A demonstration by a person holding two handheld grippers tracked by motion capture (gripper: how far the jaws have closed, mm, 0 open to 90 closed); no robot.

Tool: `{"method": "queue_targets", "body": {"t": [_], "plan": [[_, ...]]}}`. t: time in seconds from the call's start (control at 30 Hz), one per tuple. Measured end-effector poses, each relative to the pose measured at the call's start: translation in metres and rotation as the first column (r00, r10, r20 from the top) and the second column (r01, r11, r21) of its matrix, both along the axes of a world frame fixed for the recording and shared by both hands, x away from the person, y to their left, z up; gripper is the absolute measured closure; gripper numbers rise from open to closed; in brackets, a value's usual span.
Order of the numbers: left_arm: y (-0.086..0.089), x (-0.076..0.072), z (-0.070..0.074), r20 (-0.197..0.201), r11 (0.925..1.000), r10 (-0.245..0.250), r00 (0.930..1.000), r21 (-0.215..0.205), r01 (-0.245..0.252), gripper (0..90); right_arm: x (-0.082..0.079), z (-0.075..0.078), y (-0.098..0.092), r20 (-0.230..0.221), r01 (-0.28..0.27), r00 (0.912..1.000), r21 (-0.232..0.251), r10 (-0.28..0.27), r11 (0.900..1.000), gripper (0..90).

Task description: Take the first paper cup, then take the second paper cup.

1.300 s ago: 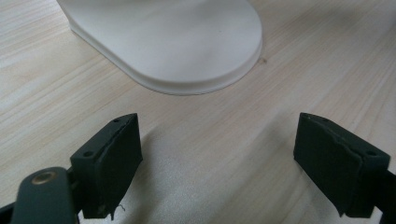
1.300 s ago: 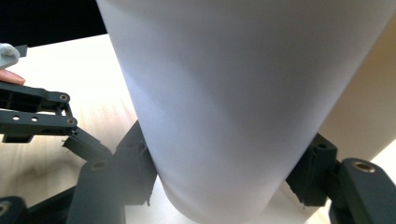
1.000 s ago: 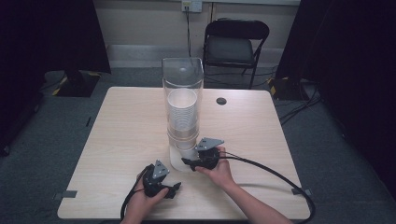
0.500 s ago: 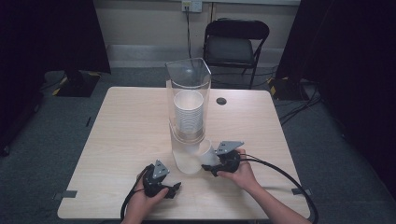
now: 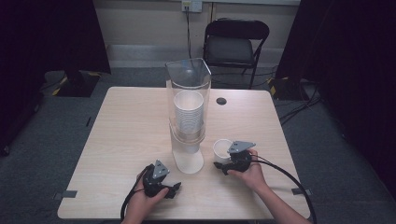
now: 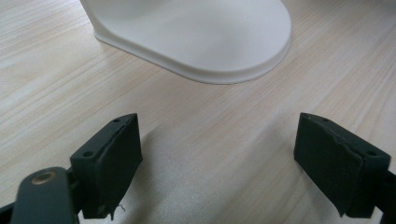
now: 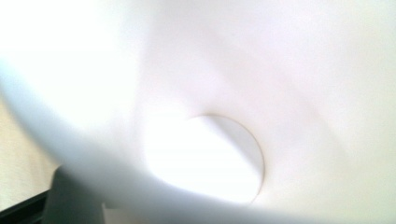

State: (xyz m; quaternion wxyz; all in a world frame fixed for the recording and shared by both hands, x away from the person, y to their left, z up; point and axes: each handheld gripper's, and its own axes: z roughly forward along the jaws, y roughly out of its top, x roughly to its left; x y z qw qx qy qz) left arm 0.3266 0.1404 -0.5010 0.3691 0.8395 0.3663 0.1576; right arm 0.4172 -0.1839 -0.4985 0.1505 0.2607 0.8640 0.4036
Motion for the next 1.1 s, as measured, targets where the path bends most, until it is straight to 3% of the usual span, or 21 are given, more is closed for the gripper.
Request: {"method": "queue_targets", "body": {"t": [0.23, 0.5, 0.6, 0.8, 1.1], "plan": [[0.0, 0.0, 0.0, 0.0, 1.0, 0.0, 1.0, 0.0, 0.0, 14.5, -0.002, 0.001, -0.012, 0.007, 0.025, 0.9997, 0.005, -0.025, 1.0, 20.0], [0.0, 0.0, 0.0, 0.0, 1.0, 0.0, 1.0, 0.0, 0.0, 14.5, -0.013, 0.016, -0.03, 0.032, 0.028, 0.9991, 0.025, -0.028, 0.999, 17.5], [0.0, 0.0, 0.0, 0.0, 1.0, 0.0, 1.0, 0.001, 0.0, 14.5, -0.023, 0.02, -0.039, 0.022, 0.01, 0.9997, 0.004, -0.01, 1.0, 17.6], [0.0, 0.0, 0.0, 0.0, 1.0, 0.0, 1.0, 0.0, 0.0, 14.5, -0.034, 0.019, -0.05, 0.001, -0.006, 1.0, 0.006, 0.006, 1.0, 18.5], [0.0, 0.0, 0.0, 0.0, 1.0, 0.001, 1.0, -0.002, -0.001, 14.5, -0.05, 0.02, -0.049, -0.033, -0.039, 0.9986, 0.033, 0.04, 0.999, 24.3]]}}
